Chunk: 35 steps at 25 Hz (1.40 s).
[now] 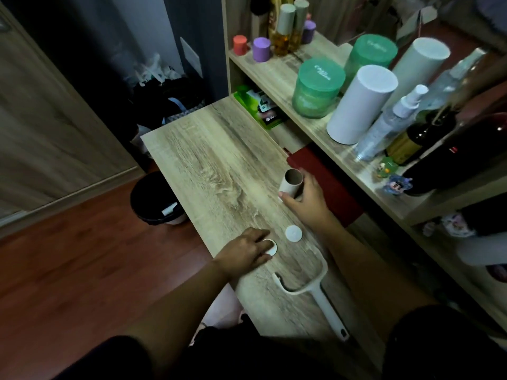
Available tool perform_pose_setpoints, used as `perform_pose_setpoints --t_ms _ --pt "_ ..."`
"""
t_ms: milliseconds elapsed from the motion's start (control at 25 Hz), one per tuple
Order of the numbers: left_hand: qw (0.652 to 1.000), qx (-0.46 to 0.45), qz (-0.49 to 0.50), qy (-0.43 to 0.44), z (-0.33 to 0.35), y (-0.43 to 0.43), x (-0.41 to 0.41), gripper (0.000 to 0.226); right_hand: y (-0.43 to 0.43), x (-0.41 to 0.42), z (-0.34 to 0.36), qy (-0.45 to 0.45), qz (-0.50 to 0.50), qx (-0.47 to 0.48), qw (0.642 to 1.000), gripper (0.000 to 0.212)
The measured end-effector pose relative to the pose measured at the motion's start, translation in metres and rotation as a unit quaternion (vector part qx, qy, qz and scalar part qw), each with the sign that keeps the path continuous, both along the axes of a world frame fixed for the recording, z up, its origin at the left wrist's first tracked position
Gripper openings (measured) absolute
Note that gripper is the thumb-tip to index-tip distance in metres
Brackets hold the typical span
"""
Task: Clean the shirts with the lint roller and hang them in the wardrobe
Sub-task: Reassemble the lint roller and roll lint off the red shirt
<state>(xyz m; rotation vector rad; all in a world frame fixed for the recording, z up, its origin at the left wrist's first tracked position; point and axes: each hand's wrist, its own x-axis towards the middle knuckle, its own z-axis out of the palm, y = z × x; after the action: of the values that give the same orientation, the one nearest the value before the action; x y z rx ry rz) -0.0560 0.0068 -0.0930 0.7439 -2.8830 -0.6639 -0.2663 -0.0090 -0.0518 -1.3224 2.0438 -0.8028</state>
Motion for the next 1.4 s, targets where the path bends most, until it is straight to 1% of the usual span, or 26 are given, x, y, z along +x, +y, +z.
perform_pose_setpoints --t_ms 80,120,240,280,320,360,400,440,480,520,560,600,720,880,1040,1160,1200,1280,1360,1400 --pt "1.0 -0.026 -0.002 0.008 -0.002 -0.001 -0.001 0.035 -0.003 0.0 -0.007 0.015 0.015 -0.013 1.0 0.056" --pt "0.999 -0.037 -0.009 0.006 -0.002 -0.002 -0.002 0.035 -0.003 -0.001 -0.009 0.019 0.024 -0.014 0.999 0.05" --pt "0.998 -0.048 -0.036 0.005 -0.002 -0.003 -0.002 0.039 0.002 -0.002 -0.007 0.0 0.039 -0.019 0.999 0.044" --pt "0.999 -0.034 -0.021 0.016 0.001 -0.002 -0.001 0.039 0.005 -0.002 -0.003 -0.009 0.051 -0.025 0.998 0.042" --pt "0.999 -0.012 0.018 0.043 0.006 -0.002 0.001 0.038 0.009 -0.002 0.002 -0.019 0.062 -0.034 0.997 0.041" --pt "0.993 0.019 0.081 0.083 0.013 -0.002 0.003 0.036 0.013 -0.001 0.006 -0.024 0.067 -0.042 0.997 0.042" --pt "0.976 0.05 0.166 0.128 0.02 -0.003 0.004 0.034 0.018 -0.002 0.011 -0.019 0.069 -0.052 0.996 0.044" --pt "0.947 0.087 0.258 0.173 0.029 -0.004 0.005 0.032 0.023 -0.002 0.016 -0.006 0.071 -0.058 0.996 0.047" --pt "0.908 0.126 0.333 0.219 0.039 -0.005 0.004 0.03 0.029 -0.001 0.02 0.011 0.077 -0.065 0.995 0.049" --pt "0.872 0.167 0.377 0.263 0.05 -0.006 0.002 0.028 0.035 -0.001 0.023 0.027 0.086 -0.071 0.993 0.05" --pt "0.848 0.197 0.389 0.301 0.059 -0.007 -0.001 0.027 0.04 -0.001 0.023 0.038 0.096 -0.075 0.992 0.051" --pt "0.839 0.212 0.379 0.327 0.069 -0.006 -0.006 0.025 0.044 -0.002 0.024 0.043 0.106 -0.078 0.99 0.052" --pt "0.849 0.233 0.316 0.352 0.088 0.002 -0.017 0.025 0.051 -0.004 0.026 0.06 0.13 -0.08 0.986 0.055" --pt "0.857 0.243 0.291 0.348 0.092 0.009 -0.027 0.028 0.06 -0.004 0.028 0.086 0.138 -0.091 0.983 0.055" --pt "0.839 0.281 0.287 0.367 0.094 0.018 -0.033 0.027 0.071 -0.005 0.029 0.084 0.132 -0.097 0.983 0.055" --pt "0.823 0.303 0.296 0.378 0.097 0.022 -0.039 0.028 0.076 -0.004 0.033 0.065 0.125 -0.089 0.986 0.057" --pt "0.823 0.299 0.298 0.379 0.097 0.022 -0.041 0.029 0.076 -0.004 0.035 0.061 0.119 -0.087 0.987 0.057" --pt "0.838 0.269 0.294 0.374 0.099 0.021 -0.043 0.034 0.074 -0.004 0.04 0.061 0.113 -0.086 0.988 0.059" --pt "0.858 0.211 0.288 0.369 0.101 0.016 -0.043 0.038 0.071 -0.002 0.046 0.062 0.122 -0.088 0.987 0.064" --pt "0.867 0.177 0.284 0.37 0.103 0.013 -0.043 0.036 0.068 -0.002 0.048 0.057 0.124 -0.081 0.987 0.072"
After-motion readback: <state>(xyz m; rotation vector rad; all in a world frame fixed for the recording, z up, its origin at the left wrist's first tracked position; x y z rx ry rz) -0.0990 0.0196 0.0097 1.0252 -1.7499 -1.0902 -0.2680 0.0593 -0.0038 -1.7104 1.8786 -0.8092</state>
